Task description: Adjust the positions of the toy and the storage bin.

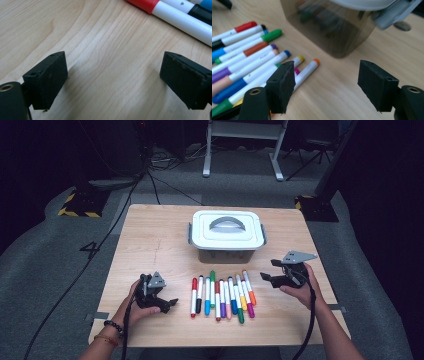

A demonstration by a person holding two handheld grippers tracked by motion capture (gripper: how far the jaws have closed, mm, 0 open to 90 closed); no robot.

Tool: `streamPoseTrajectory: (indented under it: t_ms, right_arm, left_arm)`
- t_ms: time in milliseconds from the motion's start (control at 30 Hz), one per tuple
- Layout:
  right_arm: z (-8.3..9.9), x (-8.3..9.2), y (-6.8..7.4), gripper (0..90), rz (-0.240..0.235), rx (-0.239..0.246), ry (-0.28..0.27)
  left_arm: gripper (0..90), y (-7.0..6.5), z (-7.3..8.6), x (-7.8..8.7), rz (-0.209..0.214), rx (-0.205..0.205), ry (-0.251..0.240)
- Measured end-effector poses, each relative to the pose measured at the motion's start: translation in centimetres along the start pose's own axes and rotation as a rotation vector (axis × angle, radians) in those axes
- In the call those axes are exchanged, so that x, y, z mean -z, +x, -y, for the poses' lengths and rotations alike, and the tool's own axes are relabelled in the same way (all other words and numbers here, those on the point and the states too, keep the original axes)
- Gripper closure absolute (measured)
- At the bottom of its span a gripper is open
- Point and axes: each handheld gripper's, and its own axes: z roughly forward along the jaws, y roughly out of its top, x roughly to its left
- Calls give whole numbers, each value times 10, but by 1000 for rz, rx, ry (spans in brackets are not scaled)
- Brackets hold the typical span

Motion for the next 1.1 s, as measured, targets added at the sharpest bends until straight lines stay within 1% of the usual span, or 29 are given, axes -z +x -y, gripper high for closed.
streamPoseTrajectory:
  t_ms: [33,67,100,167,200,233,267,300,333,367,400,433,467,500,567,600,667,700,733,767,800,833,867,933,967,1000,1067,1100]
  right_arm:
    - [-6,5,-4,311,3,-10,-29]
    - [-6,5,-4,311,3,-10,-29]
    - [-12,9,-7,318,15,-10,-49]
    - [-15,11,-8,319,15,-6,-57]
    - [-23,14,-8,325,22,5,-68]
    - [-23,14,-8,325,22,5,-68]
    - [-32,17,-7,333,17,21,-85]
    - [-32,17,-7,333,17,21,-85]
    - [-42,20,-8,335,21,33,-99]
    - [-42,20,-8,335,21,33,-99]
    - [-51,21,-8,339,25,41,-116]
    - [-51,21,-8,339,25,41,-116]
    - [-60,22,-8,339,26,43,-132]
    - [-60,22,-8,339,26,43,-132]
    - [-70,21,-9,339,32,52,-143]
    - [-77,20,-9,339,31,53,-152]
    - [-87,15,-9,336,31,65,-150]
    - [-87,15,-9,336,31,65,-150]
    - [-95,9,-11,334,32,64,-147]
    - [-95,9,-11,334,32,64,-147]
    - [-103,2,-13,332,34,68,-133]
    - [-103,2,-13,332,34,68,-133]
    - [-109,-6,-14,331,28,70,-122]
    - [-115,-15,-15,330,21,75,-105]
    - [-115,-15,-15,330,21,75,-105]
    - [-121,-27,-13,329,13,82,-83]
    - [-125,-36,-11,328,17,91,-66]
    - [-125,-36,-11,328,17,91,-66]
  left_arm:
    - [81,-1,0,0,-5,0,0]
    - [81,-1,0,0,-6,5,0]
    - [76,-1,-1,-1,-10,4,1]
    - [69,-1,-2,-2,-13,5,4]
    - [67,-2,-3,-3,-13,11,2]
    - [65,-2,-3,-3,-13,11,2]
    - [64,-2,-4,-3,-17,13,3]
    - [63,-2,-4,-3,-17,13,3]
    - [63,-2,-4,-4,-17,13,5]
    - [63,-2,-4,-4,-17,13,5]
    - [63,-2,-4,-4,-17,13,5]
    - [63,-2,-4,-4,-17,13,5]
    - [63,-2,-4,-4,-18,13,5]
    - [64,-2,-4,-4,-18,13,5]
    - [64,-3,-3,-3,-22,17,4]
    - [64,-3,-3,-3,-22,19,4]
    - [64,-3,-2,-3,-23,19,3]
    - [64,-3,-2,-3,-23,19,3]
    - [64,-3,-2,-2,-23,16,3]
    - [64,-3,-2,-2,-23,16,3]
    - [64,-3,-2,-2,-23,17,3]
    - [64,-3,-2,-2,-23,17,3]
    - [64,-3,-2,-2,-23,16,4]
    - [64,-3,-2,-2,-22,16,4]
    - [64,-3,-2,-2,-22,16,4]
    - [64,-3,-2,-2,-22,14,4]
    - [64,-3,-2,-2,-19,15,5]
    - [64,-3,-2,-2,-18,14,5]
